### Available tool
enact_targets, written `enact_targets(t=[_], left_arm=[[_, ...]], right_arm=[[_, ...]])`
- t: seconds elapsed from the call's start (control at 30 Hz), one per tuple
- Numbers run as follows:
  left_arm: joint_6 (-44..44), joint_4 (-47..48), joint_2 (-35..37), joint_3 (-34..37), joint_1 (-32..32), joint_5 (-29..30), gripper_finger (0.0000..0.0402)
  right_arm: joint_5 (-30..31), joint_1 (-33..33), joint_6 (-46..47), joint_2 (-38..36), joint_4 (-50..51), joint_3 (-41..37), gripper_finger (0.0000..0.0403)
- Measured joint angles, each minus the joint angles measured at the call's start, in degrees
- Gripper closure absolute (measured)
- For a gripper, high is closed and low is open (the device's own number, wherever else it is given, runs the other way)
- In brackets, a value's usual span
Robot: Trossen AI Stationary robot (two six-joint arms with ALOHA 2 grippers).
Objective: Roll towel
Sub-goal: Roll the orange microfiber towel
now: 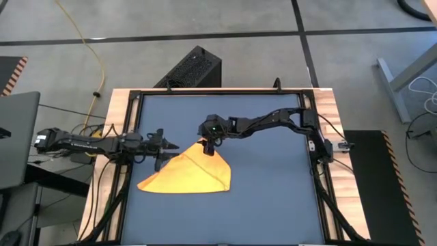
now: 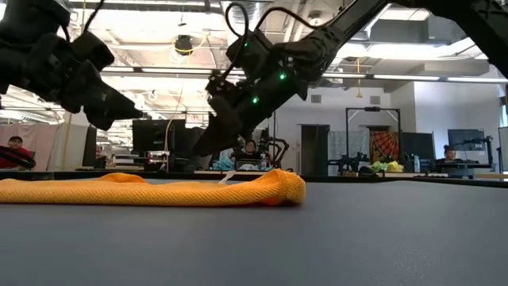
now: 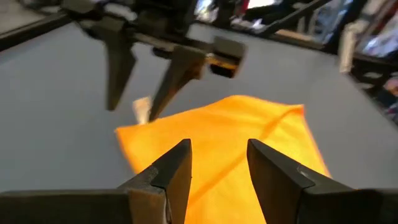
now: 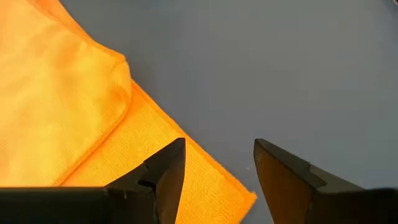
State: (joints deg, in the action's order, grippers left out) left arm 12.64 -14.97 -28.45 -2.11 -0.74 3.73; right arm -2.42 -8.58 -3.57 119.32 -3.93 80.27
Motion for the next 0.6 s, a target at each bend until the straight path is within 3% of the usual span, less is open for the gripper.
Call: enact_targets(t=[0.17,0.33,0.6], left_arm=[[-1.04,-2.36,-2.27,0.42,-2.65,5.5,0.024],[1.28,-2.63,-5.33,0.42,-2.72,6.62,0.0237],[4.98,-2.31,-16.68,0.04,-3.01,7.1,0.0237]], right_arm=[[-0.31,-0.04,-2.91,-3.08,7.16,0.02,0.0184],[-0.47,-0.31,-7.35,-4.52,13.47,-0.05,0.0188],[-0.57,-1.77,-8.68,-4.5,11.04,-4.93,0.0215]])
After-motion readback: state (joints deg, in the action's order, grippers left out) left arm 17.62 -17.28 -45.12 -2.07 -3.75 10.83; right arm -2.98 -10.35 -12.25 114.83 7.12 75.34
